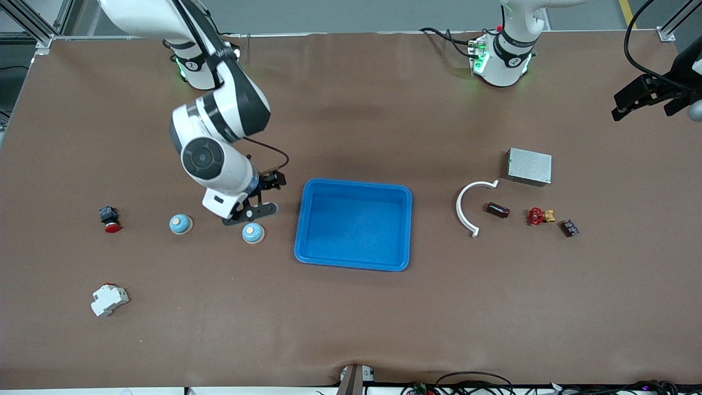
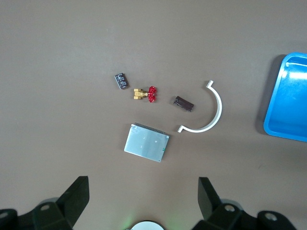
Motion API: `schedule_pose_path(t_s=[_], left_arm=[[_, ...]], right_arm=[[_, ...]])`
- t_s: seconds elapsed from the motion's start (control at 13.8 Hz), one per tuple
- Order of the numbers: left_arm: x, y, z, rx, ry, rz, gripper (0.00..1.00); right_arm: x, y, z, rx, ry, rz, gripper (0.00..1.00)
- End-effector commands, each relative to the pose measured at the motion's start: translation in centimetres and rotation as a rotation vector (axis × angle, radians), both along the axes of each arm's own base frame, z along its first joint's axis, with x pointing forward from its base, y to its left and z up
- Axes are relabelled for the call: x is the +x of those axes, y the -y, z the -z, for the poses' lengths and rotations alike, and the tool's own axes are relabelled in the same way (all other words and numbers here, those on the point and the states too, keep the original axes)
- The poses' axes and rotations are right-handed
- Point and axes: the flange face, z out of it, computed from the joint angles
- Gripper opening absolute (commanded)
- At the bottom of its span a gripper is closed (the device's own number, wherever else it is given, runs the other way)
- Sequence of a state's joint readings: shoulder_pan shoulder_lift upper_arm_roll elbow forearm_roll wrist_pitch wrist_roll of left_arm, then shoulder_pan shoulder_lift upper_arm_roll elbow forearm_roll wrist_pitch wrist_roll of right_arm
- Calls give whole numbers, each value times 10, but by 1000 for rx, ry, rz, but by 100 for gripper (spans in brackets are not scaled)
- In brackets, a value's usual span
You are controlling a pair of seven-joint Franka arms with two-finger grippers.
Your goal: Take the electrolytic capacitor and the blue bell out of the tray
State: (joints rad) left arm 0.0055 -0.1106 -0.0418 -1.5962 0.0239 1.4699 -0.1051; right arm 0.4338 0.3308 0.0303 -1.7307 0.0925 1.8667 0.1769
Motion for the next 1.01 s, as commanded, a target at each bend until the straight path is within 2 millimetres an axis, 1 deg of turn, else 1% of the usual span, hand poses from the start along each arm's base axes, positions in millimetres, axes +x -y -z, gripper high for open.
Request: schedule_pose_path(t_s=[0.0,0.14,0.22,0.43,0.51,0.65,0.8,0.94], left_arm=[[-1,1,-7,2,17,1,100],[-1,0,-7,4,17,6,100],[-1,-1,-7,4,17,9,100],[-1,-1,-7,2,17,10,100],[-1,0,-7,2,17,12,100],[-1,1,-9,2,23,13,100],[-1,0,-9,2,23,12,100],[-2,1,-9,2,22,6,100]], right_arm=[[-21,15,-49,-3,-13,27,100],[-33,27,-80,-9,-26,30,100],[-38,37,-97,-9,-28,39,100],[-42,71,-129,-7,-28,85,100],[-39,88,-135,-5,-28,111,100],[-40,104,-149,3,-16,130,100],[-39,121,-155,-1,-26,164,100],[-38,140,-165,2,-8,190,100]])
